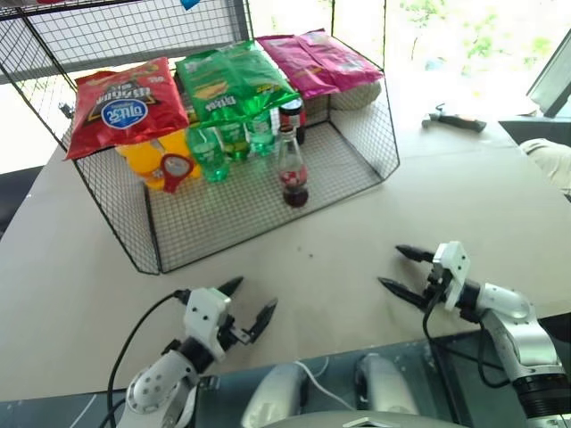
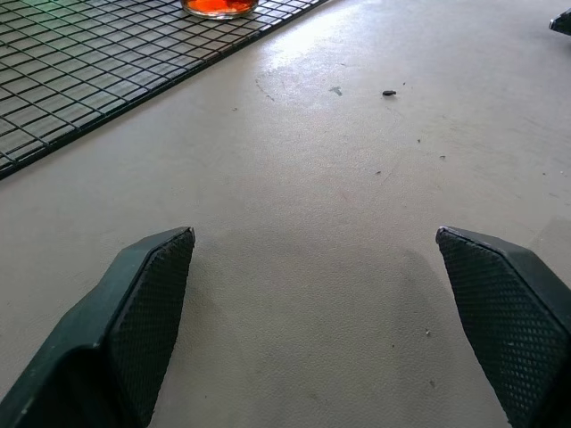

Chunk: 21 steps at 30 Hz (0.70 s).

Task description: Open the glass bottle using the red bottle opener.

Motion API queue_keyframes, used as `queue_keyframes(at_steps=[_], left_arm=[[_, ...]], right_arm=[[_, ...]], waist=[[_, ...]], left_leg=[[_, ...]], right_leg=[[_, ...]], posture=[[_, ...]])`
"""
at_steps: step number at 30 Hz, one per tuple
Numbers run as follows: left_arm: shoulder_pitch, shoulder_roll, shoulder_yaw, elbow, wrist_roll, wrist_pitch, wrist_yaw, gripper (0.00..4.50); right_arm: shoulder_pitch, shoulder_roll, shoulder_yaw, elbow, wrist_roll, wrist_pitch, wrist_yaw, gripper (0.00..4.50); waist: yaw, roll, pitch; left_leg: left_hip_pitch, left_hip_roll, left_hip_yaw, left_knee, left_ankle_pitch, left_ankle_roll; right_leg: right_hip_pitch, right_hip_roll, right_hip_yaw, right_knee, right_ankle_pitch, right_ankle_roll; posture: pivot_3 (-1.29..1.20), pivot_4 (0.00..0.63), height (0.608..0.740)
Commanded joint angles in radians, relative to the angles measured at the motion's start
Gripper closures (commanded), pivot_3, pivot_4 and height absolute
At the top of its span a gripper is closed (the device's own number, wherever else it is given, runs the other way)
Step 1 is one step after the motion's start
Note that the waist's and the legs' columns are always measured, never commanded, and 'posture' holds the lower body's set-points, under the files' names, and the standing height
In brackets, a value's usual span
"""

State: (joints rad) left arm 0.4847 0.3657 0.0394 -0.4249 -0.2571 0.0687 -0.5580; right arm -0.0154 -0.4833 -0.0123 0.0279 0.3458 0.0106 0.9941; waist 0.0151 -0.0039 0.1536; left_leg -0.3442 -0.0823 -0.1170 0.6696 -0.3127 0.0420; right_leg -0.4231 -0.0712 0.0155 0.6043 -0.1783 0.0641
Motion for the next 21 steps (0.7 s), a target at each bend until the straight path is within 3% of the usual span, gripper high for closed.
queue_keyframes(at_steps=[1,21], left_arm=[[0.0,0.003,-0.015,0.005,0.004,0.002,-0.002,0.0],[-0.008,-0.002,-0.003,0.018,-0.028,0.027,0.0,0.0]], right_arm=[[0.005,0.002,-0.008,-0.04,0.017,-0.013,-0.002,0.06],[0.009,-0.002,0.004,-0.04,-0.004,-0.022,-0.002,0.06]], waist=[[0.0,0.0,0.0],[0.001,0.0,0.0]], left_leg=[[0.0,0.0,0.0,0.0,0.0,0.0],[0.0,0.0,0.0,0.0,0.0,0.0]], right_leg=[[0.0,0.0,0.0,0.0,0.0,0.0],[0.0,0.0,0.0,0.001,0.0,0.0]], posture=[[0.0,0.15,0.74],[0.0,0.15,0.74]])
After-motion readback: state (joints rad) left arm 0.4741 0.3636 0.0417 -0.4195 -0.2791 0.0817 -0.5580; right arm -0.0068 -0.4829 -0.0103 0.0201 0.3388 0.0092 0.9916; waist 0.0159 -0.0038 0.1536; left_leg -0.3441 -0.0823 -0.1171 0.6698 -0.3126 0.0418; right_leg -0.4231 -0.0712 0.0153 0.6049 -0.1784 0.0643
